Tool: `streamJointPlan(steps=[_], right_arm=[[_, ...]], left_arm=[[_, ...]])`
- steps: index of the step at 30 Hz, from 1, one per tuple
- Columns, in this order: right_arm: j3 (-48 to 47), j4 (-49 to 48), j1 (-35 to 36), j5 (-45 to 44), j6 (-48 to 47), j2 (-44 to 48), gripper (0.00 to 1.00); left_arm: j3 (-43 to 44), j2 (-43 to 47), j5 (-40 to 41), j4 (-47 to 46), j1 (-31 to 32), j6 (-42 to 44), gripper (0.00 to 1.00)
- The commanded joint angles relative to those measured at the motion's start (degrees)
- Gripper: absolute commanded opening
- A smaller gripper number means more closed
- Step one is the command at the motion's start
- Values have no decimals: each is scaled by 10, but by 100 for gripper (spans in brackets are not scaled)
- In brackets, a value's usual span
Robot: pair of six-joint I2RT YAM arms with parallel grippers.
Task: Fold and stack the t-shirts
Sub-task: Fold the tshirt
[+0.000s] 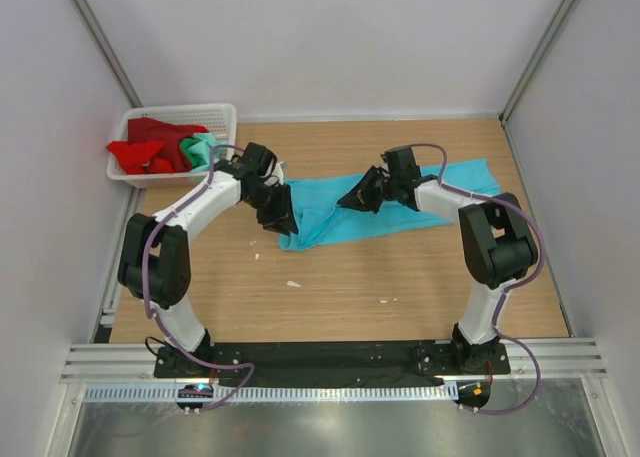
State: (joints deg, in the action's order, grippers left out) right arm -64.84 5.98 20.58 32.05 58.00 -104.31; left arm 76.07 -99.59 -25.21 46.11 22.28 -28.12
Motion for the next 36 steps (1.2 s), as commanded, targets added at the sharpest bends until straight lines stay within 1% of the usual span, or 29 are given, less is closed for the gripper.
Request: streamJointPlan(steps=[1,3,6,9,14,23,25,26,28,29,30,31,32,33,34,35,36], right_arm=[[-27,-67,-24,53,61,-38,11],[-41,-97,-38,71,82,-54,11],[-57,-135,-50,92,112,-83,11],[-72,-152,-60,94,122,-103,12],[-112,-166,-66,106,128,-143,15],[-178,-180,-70,108,138,-197,15],[-182,-181,-70,109,142,-209,16],[-186,-179,-70,113,141,-212,20],[-187,-165,-70,117,127,-208,28],[-184,-161,-71,118,118,-204,35],[-185,-132,-74,116,106,-201,38],[-187,-111,-75,114,66,-194,40],[-194,-87,-78,110,43,-178,45],[-197,-30,-82,103,20,-168,46],[-203,-1,-91,88,-32,-148,48],[-206,25,-96,81,-53,-136,48],[-208,79,-101,74,-79,-124,49]], left_arm=[[14,10,1,-6,-6,5,30],[18,9,2,-7,-7,5,29],[20,8,2,-8,-7,6,31],[21,6,0,-5,-8,8,32],[19,-1,-5,-8,-8,3,32],[18,-5,-5,-8,-8,4,32],[20,-6,-4,-7,-8,5,38],[24,-10,-5,-5,-8,9,41],[35,-15,-2,0,-8,14,45],[49,-21,0,6,-8,17,45],[57,-27,2,6,-8,24,46],[63,-31,4,7,-8,26,46],[72,-36,9,4,-8,27,46],[89,-49,10,3,-8,28,46],[99,-57,11,-3,-8,28,43],[108,-67,11,-7,-8,28,41],[126,-78,12,-11,-8,27,36]])
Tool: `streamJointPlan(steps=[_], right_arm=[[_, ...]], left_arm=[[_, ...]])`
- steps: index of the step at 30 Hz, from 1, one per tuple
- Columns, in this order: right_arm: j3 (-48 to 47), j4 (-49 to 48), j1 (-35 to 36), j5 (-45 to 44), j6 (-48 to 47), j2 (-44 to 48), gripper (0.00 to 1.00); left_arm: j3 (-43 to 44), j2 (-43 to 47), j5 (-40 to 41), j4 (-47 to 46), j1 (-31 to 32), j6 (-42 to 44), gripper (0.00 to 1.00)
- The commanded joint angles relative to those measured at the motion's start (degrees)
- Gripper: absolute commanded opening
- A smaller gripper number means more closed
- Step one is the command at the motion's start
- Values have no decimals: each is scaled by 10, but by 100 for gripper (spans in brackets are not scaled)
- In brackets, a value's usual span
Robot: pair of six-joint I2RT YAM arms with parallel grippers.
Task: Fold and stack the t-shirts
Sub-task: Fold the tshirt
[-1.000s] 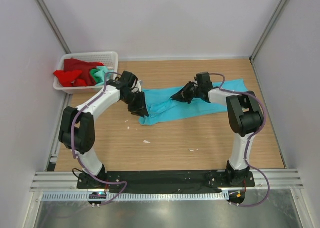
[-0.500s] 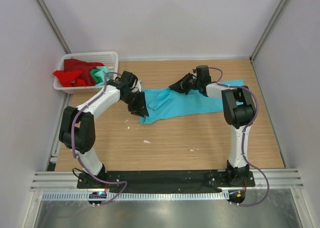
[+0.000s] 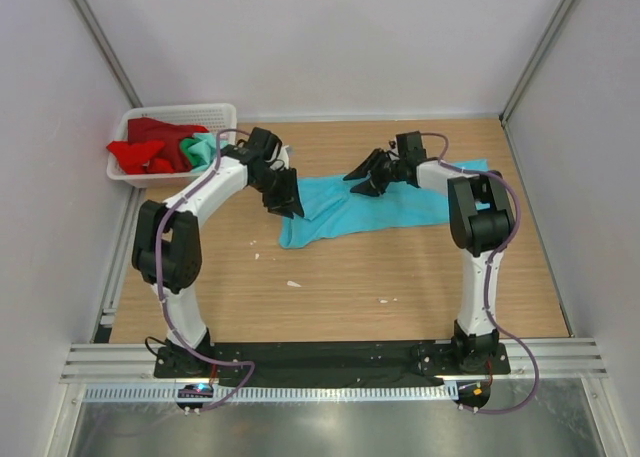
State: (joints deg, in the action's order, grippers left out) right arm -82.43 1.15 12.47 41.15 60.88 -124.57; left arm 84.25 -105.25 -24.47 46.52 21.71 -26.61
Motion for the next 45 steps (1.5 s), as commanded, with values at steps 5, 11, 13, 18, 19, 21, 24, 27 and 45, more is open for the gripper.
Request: streamJointPlan(steps=[5,11,13,18,19,21,24,27,45], right_arm=[[-28,287,-66,-86,-268,157,51],[57,328,-118,-111,-305,246,51],[88,316,-133,-107,-297,273,51],[109,298,-133,-89,-283,282,50],[109,298,-133,-88,-281,282,51],[105,296,-133,-87,-280,280,51],[97,296,-133,-85,-281,276,51],[98,294,-133,-85,-281,274,51],[108,301,-133,-94,-284,262,50]], left_arm=[[109,-106,8,-31,-3,16,34],[176,-165,54,-2,-3,13,37],[171,-159,75,5,-3,2,42],[129,-130,106,-3,-3,-20,44],[129,-131,105,-6,-3,-20,44],[142,-151,92,-1,-3,-20,41],[153,-169,80,7,-3,-23,38],[152,-170,80,-2,-2,-26,35],[199,-174,95,16,0,-20,0]])
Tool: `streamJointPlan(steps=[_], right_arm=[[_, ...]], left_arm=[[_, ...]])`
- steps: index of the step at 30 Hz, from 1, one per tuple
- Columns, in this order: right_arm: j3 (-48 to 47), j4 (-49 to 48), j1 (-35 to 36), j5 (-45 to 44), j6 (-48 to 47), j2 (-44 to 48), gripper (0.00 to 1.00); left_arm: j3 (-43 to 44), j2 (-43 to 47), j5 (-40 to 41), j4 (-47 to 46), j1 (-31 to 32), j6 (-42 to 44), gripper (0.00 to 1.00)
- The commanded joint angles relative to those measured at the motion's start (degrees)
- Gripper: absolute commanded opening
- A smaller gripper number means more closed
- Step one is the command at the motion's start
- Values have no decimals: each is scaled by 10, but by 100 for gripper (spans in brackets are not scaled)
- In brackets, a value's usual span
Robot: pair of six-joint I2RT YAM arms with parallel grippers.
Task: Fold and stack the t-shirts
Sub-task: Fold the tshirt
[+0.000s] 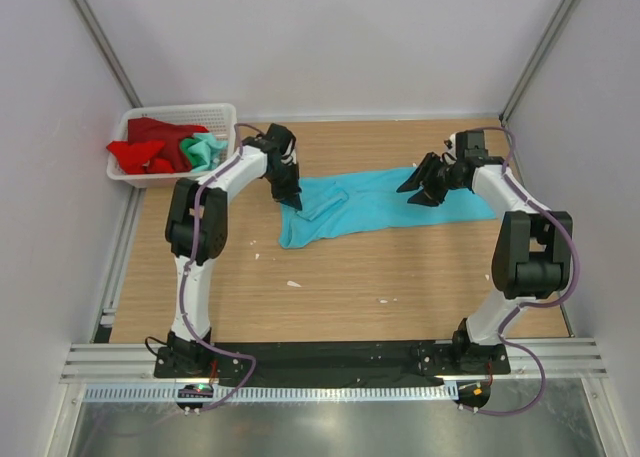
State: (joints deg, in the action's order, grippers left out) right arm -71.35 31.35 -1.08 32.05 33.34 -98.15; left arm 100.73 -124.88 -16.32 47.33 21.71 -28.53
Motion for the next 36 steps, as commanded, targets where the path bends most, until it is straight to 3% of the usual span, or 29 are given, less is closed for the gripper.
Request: streamJointPlan(steps=[1,10,12,15,19,24,30,36], right_arm=[[-4,4,2,-8,-13,-4,50],[-5,42,2,-30,-28,-14,50],[-14,28,6,-26,-27,-18,51],[-49,-37,42,-31,-19,-48,55],[-162,-67,121,-65,-58,-143,61],[-316,-79,186,-106,-128,-238,57],[-431,-54,207,-129,-180,-319,40],[-449,-10,239,-174,-224,-339,38]], left_arm=[[37,27,17,8,0,1,0],[104,20,45,35,10,16,0],[112,15,38,53,10,19,9],[72,29,34,36,10,20,31],[14,63,17,9,9,24,39],[-49,90,-11,-29,-5,22,40],[-75,86,-54,-67,-33,-8,33],[-69,82,-65,-80,-41,-28,34]])
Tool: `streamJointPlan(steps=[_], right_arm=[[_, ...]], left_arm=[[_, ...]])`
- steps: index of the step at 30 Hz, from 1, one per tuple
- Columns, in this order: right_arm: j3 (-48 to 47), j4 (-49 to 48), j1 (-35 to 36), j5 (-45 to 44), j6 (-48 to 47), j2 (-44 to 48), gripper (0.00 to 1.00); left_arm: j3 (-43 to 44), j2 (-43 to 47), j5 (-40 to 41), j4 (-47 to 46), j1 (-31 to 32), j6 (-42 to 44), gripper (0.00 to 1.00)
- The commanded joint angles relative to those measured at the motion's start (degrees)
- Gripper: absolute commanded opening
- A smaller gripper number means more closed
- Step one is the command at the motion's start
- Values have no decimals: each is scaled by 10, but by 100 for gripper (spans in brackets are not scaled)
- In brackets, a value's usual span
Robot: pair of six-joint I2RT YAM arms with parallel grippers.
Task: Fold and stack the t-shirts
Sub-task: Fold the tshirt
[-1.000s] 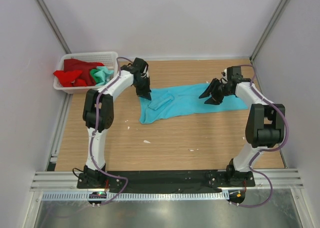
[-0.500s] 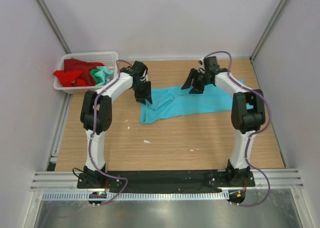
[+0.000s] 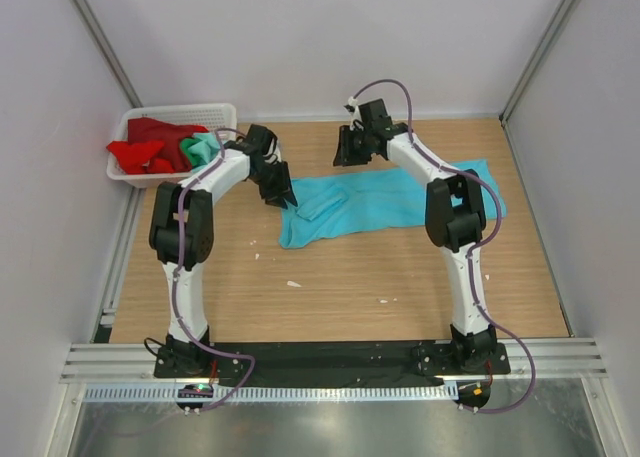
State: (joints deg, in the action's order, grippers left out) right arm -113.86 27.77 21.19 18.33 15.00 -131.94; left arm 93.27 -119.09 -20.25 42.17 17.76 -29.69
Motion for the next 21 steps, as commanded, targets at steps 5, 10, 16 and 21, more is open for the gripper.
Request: streamJointPlan(steps=[5,10,16,21], right_arm=[[-29,40,33,-52,-57,-16,41],[-37,53,46,-68,-63,-34,41],[-37,59,54,-99,-76,-41,40],[-37,68,57,-132,-81,-40,38]], left_arm=[[-1,13,-42,-37,-4,-32,38],[-5,7,-46,-38,-4,-39,39],[-6,12,-44,-38,-5,-36,40],[-12,12,-46,-38,-4,-35,40]])
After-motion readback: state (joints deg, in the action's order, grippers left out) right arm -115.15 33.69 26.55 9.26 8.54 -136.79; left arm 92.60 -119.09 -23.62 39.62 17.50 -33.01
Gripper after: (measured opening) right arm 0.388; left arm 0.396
